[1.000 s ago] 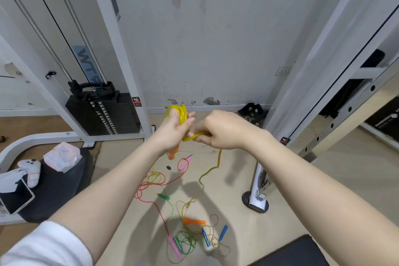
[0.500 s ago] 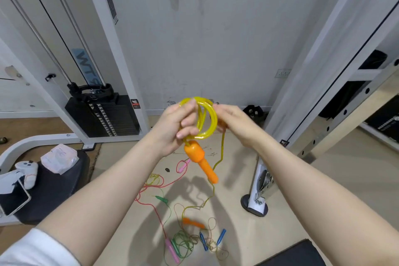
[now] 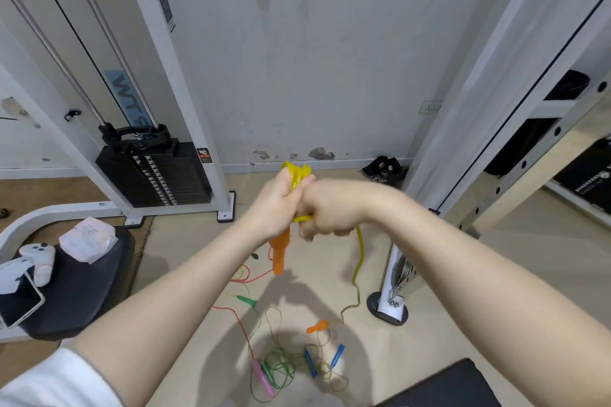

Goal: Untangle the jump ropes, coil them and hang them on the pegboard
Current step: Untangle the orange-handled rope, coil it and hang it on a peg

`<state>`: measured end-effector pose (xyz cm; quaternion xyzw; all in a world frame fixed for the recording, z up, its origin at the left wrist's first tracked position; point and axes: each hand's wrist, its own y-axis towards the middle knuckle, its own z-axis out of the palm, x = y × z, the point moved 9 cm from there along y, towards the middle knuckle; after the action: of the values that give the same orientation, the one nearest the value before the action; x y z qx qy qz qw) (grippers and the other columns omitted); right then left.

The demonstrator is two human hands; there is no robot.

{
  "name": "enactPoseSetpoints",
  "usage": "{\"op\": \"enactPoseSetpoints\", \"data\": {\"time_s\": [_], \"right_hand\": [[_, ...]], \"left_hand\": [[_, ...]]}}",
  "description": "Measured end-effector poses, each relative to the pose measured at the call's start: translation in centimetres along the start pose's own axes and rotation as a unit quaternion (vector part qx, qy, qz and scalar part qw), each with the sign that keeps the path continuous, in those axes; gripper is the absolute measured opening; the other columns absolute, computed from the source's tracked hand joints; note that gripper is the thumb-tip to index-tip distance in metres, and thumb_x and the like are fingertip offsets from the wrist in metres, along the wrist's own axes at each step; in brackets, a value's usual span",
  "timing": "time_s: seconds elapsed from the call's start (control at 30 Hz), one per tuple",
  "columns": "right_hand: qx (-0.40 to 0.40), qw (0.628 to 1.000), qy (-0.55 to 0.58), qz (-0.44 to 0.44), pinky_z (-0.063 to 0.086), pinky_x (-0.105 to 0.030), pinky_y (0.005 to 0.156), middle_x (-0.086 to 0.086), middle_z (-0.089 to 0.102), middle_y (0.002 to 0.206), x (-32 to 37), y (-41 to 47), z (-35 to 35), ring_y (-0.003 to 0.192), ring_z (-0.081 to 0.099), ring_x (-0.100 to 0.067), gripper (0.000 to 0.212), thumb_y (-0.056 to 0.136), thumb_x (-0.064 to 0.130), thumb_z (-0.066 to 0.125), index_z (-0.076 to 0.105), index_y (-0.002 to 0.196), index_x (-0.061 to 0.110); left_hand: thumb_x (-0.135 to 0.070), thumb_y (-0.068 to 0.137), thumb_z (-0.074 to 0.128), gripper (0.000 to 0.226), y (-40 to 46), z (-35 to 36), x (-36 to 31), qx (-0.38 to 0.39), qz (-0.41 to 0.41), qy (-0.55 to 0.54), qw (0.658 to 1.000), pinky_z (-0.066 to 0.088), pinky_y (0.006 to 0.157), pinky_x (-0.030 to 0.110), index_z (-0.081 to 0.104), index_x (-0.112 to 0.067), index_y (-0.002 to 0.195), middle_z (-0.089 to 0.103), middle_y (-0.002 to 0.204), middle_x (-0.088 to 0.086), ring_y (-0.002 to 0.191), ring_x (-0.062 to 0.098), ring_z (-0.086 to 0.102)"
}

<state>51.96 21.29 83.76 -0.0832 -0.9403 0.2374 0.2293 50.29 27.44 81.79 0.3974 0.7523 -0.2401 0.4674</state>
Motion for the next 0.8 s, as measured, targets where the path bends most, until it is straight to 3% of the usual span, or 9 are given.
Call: {"op": "enactPoseSetpoints", "data": {"time_s": [0.1, 0.2, 0.3, 0.4, 0.53, 0.6, 0.67, 0.73, 0.8], "right_hand": [[-0.062, 0.994, 0.082, -0.027, 0.040, -0.018, 0.047, 0.009, 0.053, 0.047, -1.4, -1.4, -4.0, 0.041, 0.047, -0.009, 0.018, 0.082, 0.022, 0.069, 0.067, 0.072, 0.008], [-0.103, 0.975, 0.184, -0.071, 0.034, -0.011, 0.048, 0.012, 0.050, 0.042, -3.1, -1.9, -5.3, 0.043, 0.042, 0.001, 0.020, 0.081, 0.016, 0.071, 0.061, 0.065, 0.011], [-0.172, 0.918, 0.336, -0.120, 0.033, -0.011, 0.050, 0.012, 0.048, 0.046, -4.4, -1.4, -5.5, 0.047, 0.039, 0.002, 0.023, 0.081, 0.019, 0.066, 0.055, 0.063, 0.010], [-0.187, 0.866, 0.453, -0.101, 0.040, -0.019, 0.061, -0.001, 0.054, 0.057, -6.3, 0.7, -3.2, 0.060, 0.047, -0.014, 0.035, 0.083, 0.040, 0.054, 0.057, 0.066, 0.010], [-0.056, 0.931, 0.360, 0.029, 0.038, -0.027, 0.053, -0.002, 0.043, 0.052, -7.5, 3.4, 4.6, 0.045, 0.041, -0.012, 0.038, 0.100, 0.034, 0.039, 0.049, 0.069, 0.015], [0.022, 0.966, 0.252, 0.056, 0.034, -0.026, 0.047, -0.003, 0.042, 0.055, -6.0, 3.8, 6.8, 0.043, 0.034, -0.013, 0.025, 0.100, 0.025, 0.038, 0.052, 0.080, 0.018], [0.064, 0.979, 0.188, 0.046, 0.033, -0.025, 0.044, -0.004, 0.046, 0.062, -2.8, 3.8, 6.8, 0.036, 0.034, -0.010, 0.011, 0.099, 0.019, 0.041, 0.048, 0.107, 0.017], [0.063, 0.988, 0.137, 0.010, 0.039, -0.026, 0.047, -0.003, 0.050, 0.064, 0.5, 3.8, 5.1, 0.028, 0.037, -0.004, 0.023, 0.097, 0.014, 0.046, 0.043, 0.120, 0.013], [0.016, 0.997, 0.065, -0.031, 0.047, -0.025, 0.054, 0.000, 0.053, 0.060, 2.9, 3.8, 2.1, 0.031, 0.045, 0.000, 0.019, 0.095, 0.014, 0.050, 0.054, 0.112, 0.011]], "left_hand": [[-0.054, 0.093, 0.020, 0.069, -1.2, 1.3, -1.6, 0.133, 0.023, -0.040, 0.990, 0.048, 0.057, 0.025, 0.060, 0.000, 0.077, 0.065, 0.064, 0.017, 0.049, 0.018, 0.055], [-0.062, 0.089, 0.014, 0.085, -2.4, 2.8, -2.5, 0.243, 0.014, -0.113, 0.963, 0.038, 0.042, 0.017, 0.061, 0.009, 0.083, 0.058, 0.054, 0.019, 0.030, 0.010, 0.038], [-0.070, 0.080, 0.042, 0.072, -2.7, 2.5, -3.5, 0.269, 0.008, -0.277, 0.923, 0.028, 0.042, 0.016, 0.066, -0.002, 0.084, 0.057, 0.047, 0.005, 0.027, 0.004, 0.032], [-0.052, 0.068, 0.070, 0.043, -2.2, 0.0, -4.8, 0.211, 0.043, -0.408, 0.887, 0.024, 0.047, 0.022, 0.072, -0.011, 0.083, 0.061, 0.053, 0.001, 0.030, 0.001, 0.035], [-0.026, 0.088, 0.048, 0.030, -0.2, -5.6, -2.8, 0.028, 0.020, -0.511, 0.859, 0.048, 0.059, 0.016, 0.059, -0.001, 0.100, 0.072, 0.076, 0.000, 0.049, 0.004, 0.047], [-0.017, 0.094, 0.043, 0.020, 0.5, -7.3, -0.2, -0.032, -0.017, -0.488, 0.872, 0.050, 0.063, 0.019, 0.057, -0.002, 0.097, 0.073, 0.086, 0.001, 0.056, 0.005, 0.055], [-0.012, 0.098, 0.042, 0.015, 0.7, -7.6, 2.3, -0.061, -0.058, -0.398, 0.914, 0.052, 0.065, 0.024, 0.053, -0.007, 0.091, 0.072, 0.092, 0.003, 0.057, 0.006, 0.059], [-0.013, 0.099, 0.042, 0.013, 0.7, -7.1, 4.4, -0.052, -0.077, -0.222, 0.971, 0.049, 0.073, 0.030, 0.052, -0.010, 0.093, 0.069, 0.103, 0.007, 0.063, 0.004, 0.064], [-0.023, 0.096, 0.049, 0.013, 0.2, -6.2, 5.6, -0.017, -0.078, -0.024, 0.997, 0.046, 0.080, 0.033, 0.053, -0.016, 0.086, 0.067, 0.090, 0.005, 0.070, 0.007, 0.062]]}}
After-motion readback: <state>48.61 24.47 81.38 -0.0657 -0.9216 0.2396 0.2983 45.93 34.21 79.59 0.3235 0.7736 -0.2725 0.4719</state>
